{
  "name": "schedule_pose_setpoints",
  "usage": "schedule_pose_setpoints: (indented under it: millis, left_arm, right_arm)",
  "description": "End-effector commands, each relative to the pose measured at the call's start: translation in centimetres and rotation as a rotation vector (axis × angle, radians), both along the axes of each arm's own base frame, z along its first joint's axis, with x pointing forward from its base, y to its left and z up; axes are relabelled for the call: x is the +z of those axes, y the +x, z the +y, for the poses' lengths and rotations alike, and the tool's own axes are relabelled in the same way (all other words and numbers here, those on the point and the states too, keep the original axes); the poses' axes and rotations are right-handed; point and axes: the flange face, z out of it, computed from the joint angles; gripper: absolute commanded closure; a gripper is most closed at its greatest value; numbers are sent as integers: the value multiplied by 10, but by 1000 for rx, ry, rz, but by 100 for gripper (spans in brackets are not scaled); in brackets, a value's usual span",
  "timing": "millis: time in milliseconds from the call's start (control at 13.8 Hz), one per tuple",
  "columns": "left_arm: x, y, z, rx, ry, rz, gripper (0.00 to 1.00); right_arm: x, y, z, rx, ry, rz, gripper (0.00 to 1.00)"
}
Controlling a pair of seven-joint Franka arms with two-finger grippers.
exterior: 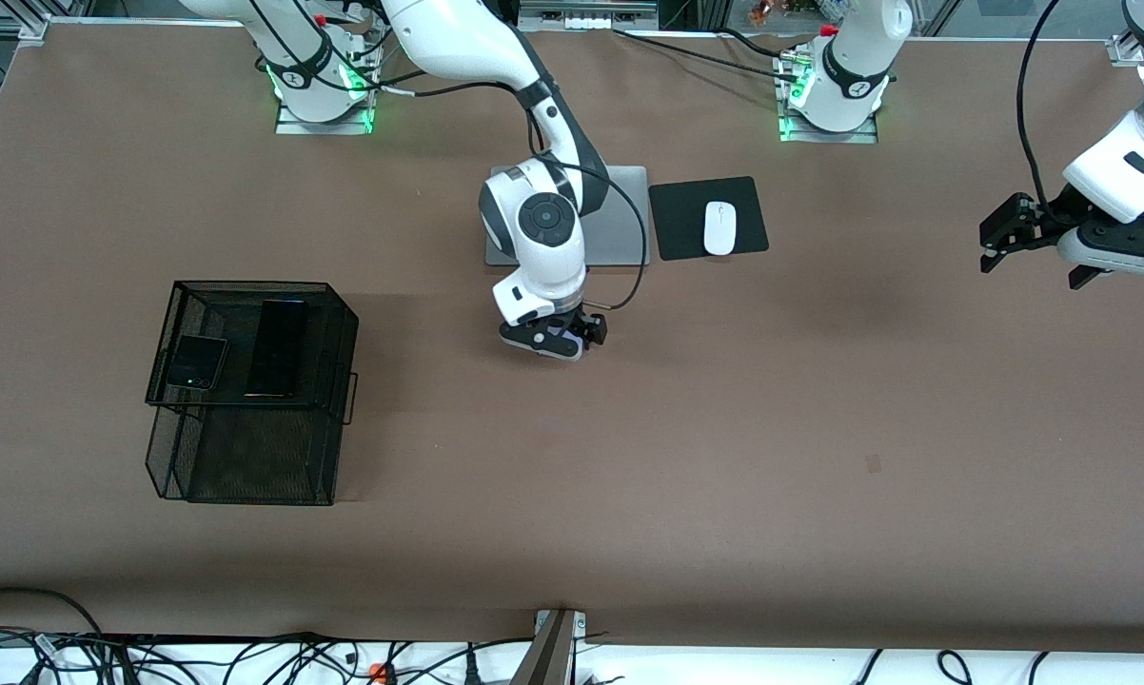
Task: Place phones with both arms
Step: 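Lower the right gripper and grasp the white phone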
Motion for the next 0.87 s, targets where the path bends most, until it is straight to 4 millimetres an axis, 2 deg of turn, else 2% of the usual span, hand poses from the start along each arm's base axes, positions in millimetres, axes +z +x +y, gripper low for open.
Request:
schedule_pose_setpoints:
  millis: [0, 436, 508, 799]
  left_arm:
    - [5, 4, -1, -20, 18, 6, 0]
    - [8, 3, -6, -23, 17, 1, 0]
    - [8, 3, -15, -38, 18, 4, 0]
    - [7, 2, -18, -39, 18, 9, 0]
  right_arm:
    - [-13, 3, 8, 7, -7, -9, 0]
    - [-25, 1, 6, 29, -48, -15, 0]
    - [-26, 0, 6, 38, -53, -16, 0]
    - [-22, 2, 4, 70, -59, -16, 0]
